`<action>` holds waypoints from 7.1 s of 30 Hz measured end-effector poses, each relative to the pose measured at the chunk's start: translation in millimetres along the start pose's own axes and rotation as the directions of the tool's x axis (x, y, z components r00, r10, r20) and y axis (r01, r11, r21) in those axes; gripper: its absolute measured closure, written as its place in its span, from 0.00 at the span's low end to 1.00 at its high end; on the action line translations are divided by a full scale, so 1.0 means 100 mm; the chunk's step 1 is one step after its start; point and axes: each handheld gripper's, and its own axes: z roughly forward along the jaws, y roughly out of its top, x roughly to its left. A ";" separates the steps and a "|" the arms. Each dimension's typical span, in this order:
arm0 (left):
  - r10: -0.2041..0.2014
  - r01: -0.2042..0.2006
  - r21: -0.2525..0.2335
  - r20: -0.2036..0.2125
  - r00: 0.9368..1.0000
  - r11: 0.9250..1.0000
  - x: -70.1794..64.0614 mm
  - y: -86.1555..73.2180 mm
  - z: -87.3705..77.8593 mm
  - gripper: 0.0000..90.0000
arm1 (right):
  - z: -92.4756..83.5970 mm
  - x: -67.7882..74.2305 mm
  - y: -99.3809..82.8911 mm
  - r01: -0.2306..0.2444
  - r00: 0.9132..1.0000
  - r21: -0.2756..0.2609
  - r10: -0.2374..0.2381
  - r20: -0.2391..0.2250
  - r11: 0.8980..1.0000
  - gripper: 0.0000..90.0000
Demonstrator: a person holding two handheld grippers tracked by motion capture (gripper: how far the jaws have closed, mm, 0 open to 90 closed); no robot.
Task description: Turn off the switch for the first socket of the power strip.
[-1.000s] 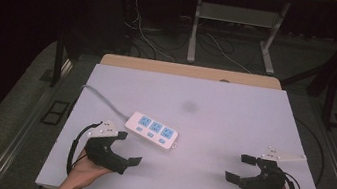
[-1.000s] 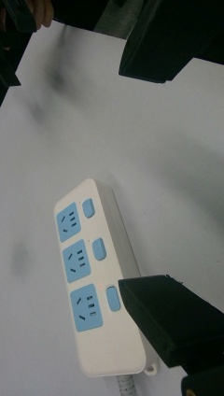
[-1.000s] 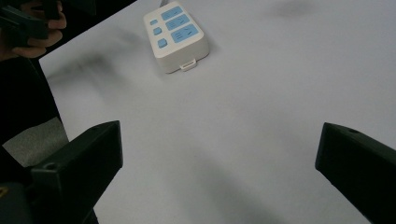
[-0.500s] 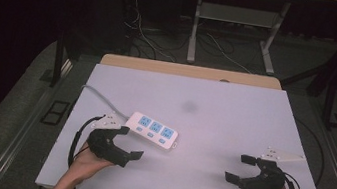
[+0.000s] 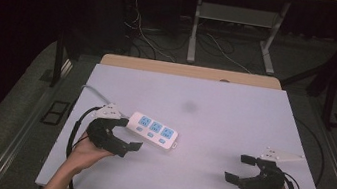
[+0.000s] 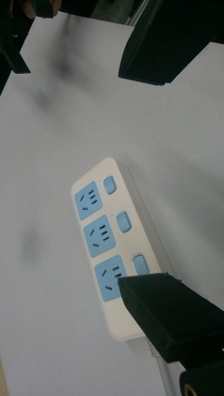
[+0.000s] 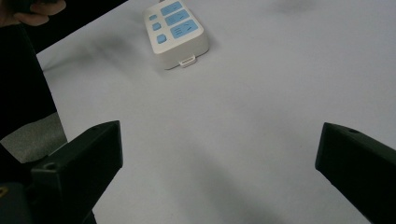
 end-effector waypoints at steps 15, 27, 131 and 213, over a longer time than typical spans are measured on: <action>0.010 -0.010 0.037 -0.011 1.000 0.999 0.13 0.13 0.00 0.01 | 0.00 0.00 -0.01 -0.006 1.000 0.004 0.006 0.000 1.000 0.01; 0.022 -0.020 0.076 -0.025 0.999 0.997 0.26 0.23 0.06 0.02 | 0.00 0.00 -0.01 -0.004 1.000 0.004 0.004 0.001 1.000 0.01; 0.095 -0.108 0.349 0.055 0.994 0.931 0.65 0.24 0.72 1.00 | -0.01 -0.01 -0.04 0.016 1.000 0.026 -0.017 0.005 1.000 0.01; -0.090 0.098 0.046 -0.153 0.984 0.994 0.62 0.11 -0.12 0.92 | -0.03 -0.01 -0.03 0.013 1.000 0.007 -0.013 -0.002 1.000 0.01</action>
